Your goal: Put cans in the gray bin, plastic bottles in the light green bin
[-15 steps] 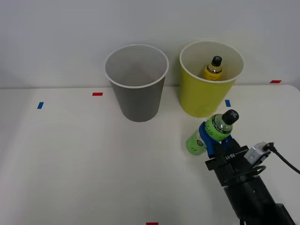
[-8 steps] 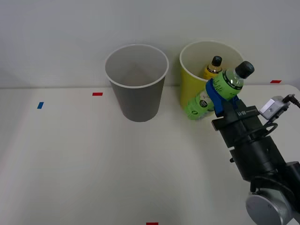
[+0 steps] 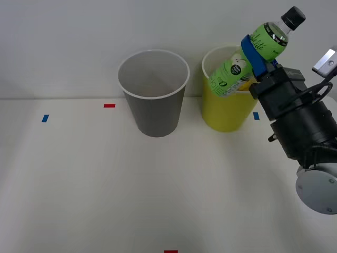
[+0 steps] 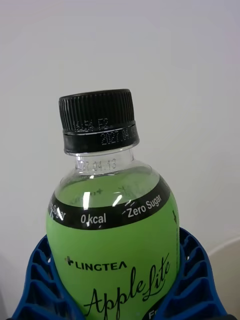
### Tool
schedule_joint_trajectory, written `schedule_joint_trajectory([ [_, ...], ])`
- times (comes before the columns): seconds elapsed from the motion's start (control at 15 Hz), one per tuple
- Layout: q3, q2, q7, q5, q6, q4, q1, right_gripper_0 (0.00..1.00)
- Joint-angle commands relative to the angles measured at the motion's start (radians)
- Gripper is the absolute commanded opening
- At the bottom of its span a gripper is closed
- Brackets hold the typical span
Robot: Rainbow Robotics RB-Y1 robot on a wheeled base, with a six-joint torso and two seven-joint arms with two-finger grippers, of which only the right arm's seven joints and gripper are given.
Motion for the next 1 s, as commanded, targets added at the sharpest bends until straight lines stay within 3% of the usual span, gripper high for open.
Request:
schedule_joint_trajectory([
  [0.07,-0.114,0.049,-0.008,0.002,0.195,0.022,-0.115,0.00],
  [0.33,-0.115,0.083,0.011,0.023,0.198,0.191,-0.245,0.00],
  [1.0,-0.079,0.072,0.073,0.094,0.198,0.470,-0.428,0.00],
])
